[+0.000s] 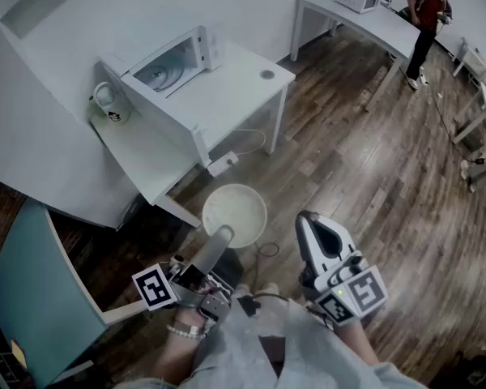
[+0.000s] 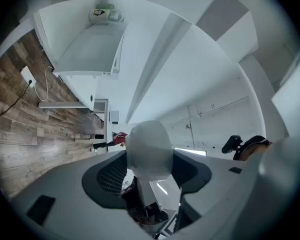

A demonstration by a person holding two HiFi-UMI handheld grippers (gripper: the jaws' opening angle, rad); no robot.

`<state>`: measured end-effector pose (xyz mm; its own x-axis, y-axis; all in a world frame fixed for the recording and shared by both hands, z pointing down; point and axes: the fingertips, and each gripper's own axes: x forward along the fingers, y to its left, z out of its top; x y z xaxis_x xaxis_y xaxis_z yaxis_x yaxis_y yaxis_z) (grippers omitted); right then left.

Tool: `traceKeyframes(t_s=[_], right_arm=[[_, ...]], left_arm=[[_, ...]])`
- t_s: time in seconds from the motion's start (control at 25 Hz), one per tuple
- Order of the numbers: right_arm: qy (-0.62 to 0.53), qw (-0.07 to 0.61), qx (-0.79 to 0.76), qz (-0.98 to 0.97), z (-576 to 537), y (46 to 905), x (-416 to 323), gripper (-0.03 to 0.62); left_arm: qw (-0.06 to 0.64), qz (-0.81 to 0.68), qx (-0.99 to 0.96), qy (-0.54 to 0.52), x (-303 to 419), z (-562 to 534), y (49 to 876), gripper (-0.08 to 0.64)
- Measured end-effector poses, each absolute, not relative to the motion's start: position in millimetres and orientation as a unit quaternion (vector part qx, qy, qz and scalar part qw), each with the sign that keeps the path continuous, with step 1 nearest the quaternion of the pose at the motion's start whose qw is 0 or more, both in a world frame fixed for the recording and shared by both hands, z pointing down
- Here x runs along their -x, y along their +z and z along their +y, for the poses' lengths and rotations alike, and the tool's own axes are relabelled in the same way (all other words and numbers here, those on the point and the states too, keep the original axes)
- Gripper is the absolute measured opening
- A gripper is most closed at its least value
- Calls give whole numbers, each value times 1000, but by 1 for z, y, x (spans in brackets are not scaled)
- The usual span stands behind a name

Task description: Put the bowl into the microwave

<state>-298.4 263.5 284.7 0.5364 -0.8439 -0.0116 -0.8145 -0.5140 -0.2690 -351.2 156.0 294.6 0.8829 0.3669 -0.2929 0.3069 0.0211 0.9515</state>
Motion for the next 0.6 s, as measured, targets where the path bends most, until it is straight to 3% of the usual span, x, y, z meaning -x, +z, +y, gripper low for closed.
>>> traceKeyframes(t_s=[0.6], right_arm=[[-62, 134, 871, 468, 274, 284, 291, -3]], left_arm=[[671, 238, -702, 19, 349, 161, 292, 259]])
